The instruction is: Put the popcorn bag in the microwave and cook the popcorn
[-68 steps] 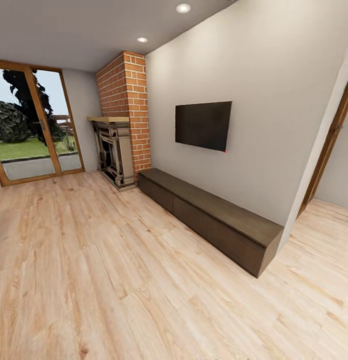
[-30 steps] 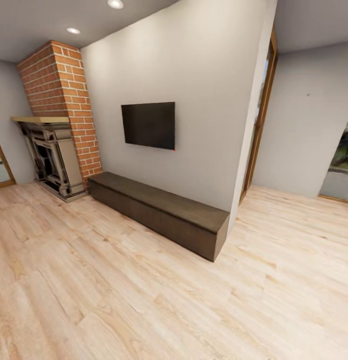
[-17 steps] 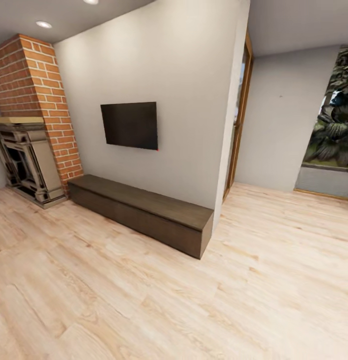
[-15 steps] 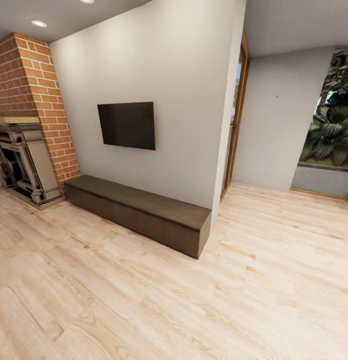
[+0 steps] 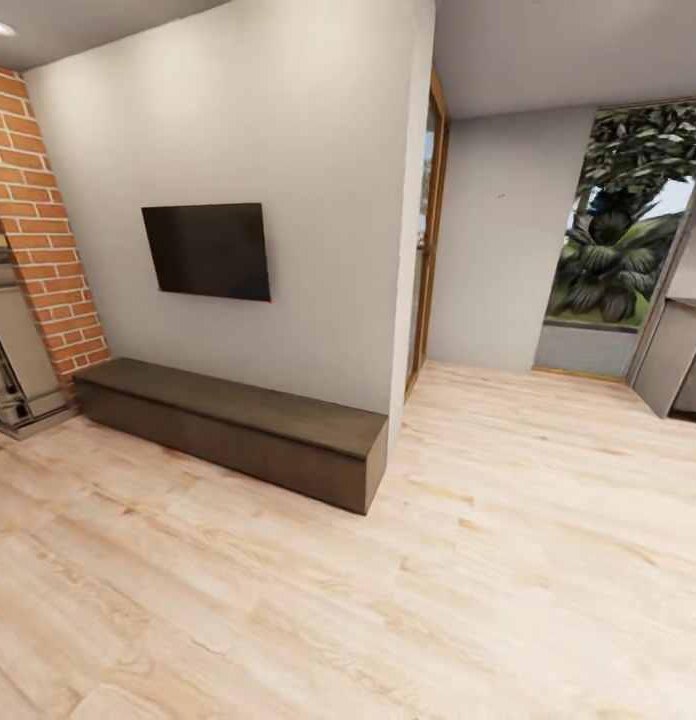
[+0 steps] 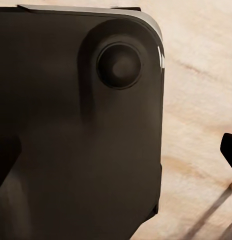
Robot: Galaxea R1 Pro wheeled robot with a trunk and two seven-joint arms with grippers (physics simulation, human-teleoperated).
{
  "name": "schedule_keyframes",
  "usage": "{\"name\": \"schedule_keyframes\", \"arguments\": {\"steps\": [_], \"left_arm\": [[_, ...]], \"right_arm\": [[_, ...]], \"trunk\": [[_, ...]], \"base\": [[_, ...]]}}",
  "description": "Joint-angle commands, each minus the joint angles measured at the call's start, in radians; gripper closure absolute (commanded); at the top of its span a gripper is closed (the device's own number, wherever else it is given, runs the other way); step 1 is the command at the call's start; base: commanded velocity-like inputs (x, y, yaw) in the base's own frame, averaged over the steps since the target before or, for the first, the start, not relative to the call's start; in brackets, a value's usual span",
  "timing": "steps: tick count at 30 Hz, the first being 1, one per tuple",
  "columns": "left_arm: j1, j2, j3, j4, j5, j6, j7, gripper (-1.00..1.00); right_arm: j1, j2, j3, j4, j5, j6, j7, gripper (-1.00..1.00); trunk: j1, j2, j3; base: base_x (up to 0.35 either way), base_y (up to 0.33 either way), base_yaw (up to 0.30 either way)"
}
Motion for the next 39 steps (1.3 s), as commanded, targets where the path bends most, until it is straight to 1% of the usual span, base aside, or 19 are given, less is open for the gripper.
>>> {"name": "schedule_keyframes", "arguments": {"steps": [1, 8, 39], "left_arm": [[0.0, 0.0, 0.002, 0.0, 0.006, -0.001, 0.0, -1.0], [0.0, 0.0, 0.002, 0.0, 0.006, -0.001, 0.0, -1.0], [0.0, 0.0, 0.001, 0.0, 0.005, -0.001, 0.0, -1.0]], "right_arm": [[0.0, 0.0, -0.002, 0.0, -0.001, -0.003, 0.0, -1.0], [0.0, -0.004, -0.013, 0.0, -0.002, -0.003, 0.0, -1.0], [0.0, -0.001, -0.013, 0.0, -0.001, -0.002, 0.0, -1.0]], "trunk": [[0.0, 0.0, -0.001], [0.0, 0.0, -0.001], [0.0, 0.0, -0.001]], "base": [[0.0, 0.0, -0.251], [0.0, 0.0, -0.251], [0.0, 0.0, -0.251]]}}
